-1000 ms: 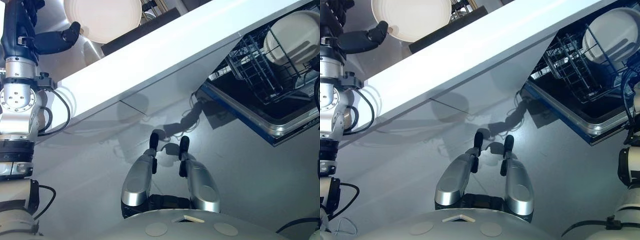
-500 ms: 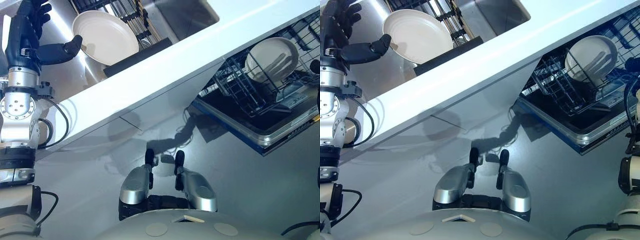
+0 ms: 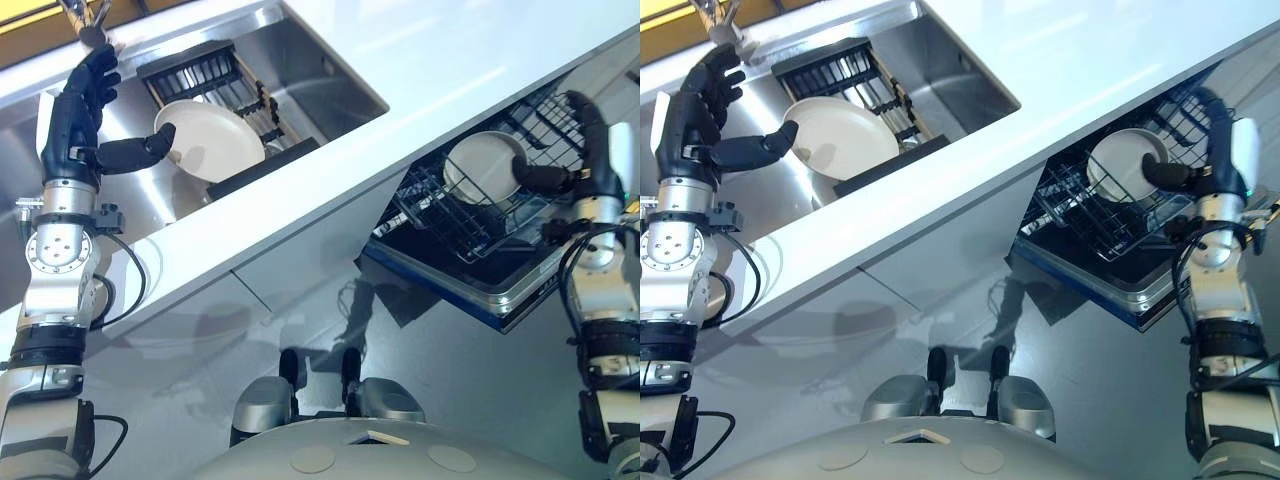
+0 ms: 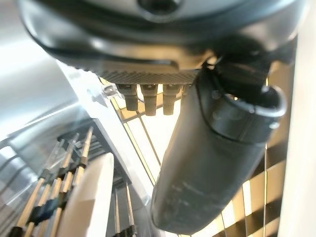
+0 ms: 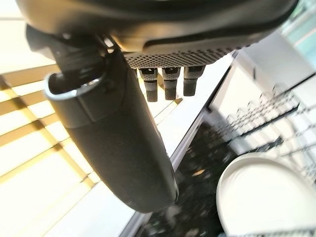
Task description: Pick up plates and place into dishwasher.
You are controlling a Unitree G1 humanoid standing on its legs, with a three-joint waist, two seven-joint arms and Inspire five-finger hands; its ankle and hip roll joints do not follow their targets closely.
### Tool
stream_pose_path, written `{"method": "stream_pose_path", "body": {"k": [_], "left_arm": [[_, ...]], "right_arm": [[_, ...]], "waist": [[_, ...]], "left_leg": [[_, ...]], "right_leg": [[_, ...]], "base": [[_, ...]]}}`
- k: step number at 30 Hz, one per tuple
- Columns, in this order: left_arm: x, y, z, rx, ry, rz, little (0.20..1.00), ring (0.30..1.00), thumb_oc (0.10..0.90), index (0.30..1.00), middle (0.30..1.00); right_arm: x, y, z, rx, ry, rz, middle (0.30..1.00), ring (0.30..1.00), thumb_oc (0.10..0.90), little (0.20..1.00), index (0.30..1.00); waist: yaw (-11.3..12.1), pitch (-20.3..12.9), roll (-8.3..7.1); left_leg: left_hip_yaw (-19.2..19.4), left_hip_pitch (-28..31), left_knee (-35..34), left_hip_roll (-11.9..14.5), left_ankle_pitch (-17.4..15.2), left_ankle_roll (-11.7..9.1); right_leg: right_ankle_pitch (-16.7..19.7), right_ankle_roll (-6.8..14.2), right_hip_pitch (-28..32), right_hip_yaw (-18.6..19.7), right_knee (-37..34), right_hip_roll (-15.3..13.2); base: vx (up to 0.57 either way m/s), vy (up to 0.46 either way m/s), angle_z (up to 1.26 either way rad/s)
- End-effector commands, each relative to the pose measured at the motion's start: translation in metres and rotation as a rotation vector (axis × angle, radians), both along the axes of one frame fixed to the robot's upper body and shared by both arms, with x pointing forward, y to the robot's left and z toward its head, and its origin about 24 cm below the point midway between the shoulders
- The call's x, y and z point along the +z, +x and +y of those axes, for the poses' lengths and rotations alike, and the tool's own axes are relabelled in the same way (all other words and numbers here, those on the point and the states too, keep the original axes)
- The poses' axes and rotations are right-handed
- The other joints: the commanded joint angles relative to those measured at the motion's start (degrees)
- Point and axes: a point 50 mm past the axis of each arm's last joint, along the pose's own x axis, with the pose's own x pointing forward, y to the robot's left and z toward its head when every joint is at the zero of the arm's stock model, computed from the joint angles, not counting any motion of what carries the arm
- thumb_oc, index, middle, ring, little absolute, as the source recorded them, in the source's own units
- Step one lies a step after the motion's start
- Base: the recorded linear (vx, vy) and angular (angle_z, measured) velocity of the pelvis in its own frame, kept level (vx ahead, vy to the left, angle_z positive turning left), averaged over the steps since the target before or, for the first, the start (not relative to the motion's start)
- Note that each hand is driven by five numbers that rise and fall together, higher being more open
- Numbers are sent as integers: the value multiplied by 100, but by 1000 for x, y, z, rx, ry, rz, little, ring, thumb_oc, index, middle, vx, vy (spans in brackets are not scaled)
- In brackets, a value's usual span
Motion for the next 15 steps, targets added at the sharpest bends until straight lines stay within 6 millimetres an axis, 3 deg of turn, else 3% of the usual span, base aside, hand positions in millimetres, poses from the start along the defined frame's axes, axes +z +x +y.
{"method": "stream_pose_path", "body": {"k": [1, 5, 8, 11, 15], "left_arm": [[20, -5, 11, 76, 40, -92, 900, 900, 800, 900, 900], [13, -5, 17, 118, 66, -31, 900, 900, 800, 900, 900], [16, -8, 21, 196, 180, -46, 900, 900, 800, 900, 900], [26, -16, 32, 348, 449, -85, 900, 900, 800, 900, 900], [50, -33, 48, 532, 681, -200, 900, 900, 800, 900, 900]], "right_arm": [[37, -9, 2, 110, -19, -172, 900, 900, 800, 900, 900], [22, -14, 22, 211, 56, -140, 900, 900, 800, 900, 900], [15, -16, 34, 262, 85, -136, 900, 900, 800, 900, 900], [11, -21, 44, 313, 51, -133, 900, 900, 800, 900, 900], [5, -26, 43, 341, 42, -75, 900, 900, 800, 900, 900]], "waist": [[-214, -1099, 262], [-328, -1135, 307], [-389, -1142, 349], [-452, -1153, 406], [-486, -1173, 456]], "left_leg": [[117, -53, 146, -291, -582, 219], [227, -20, 209, -311, -662, 281], [283, -23, 252, -325, -694, 321], [337, -39, 253, -338, -701, 341], [371, -69, 227, -344, -686, 350]], "right_leg": [[-668, 389, -268, -137, 827, 62], [-705, 402, -286, -78, 877, 42], [-724, 398, -311, -41, 897, 31], [-731, 392, -336, 9, 885, 34], [-728, 377, -342, 62, 818, 44]], "base": [[-29, 74, -20], [-26, 66, -11], [-27, 63, -11], [-21, 66, -15], [-25, 43, -8]]}}
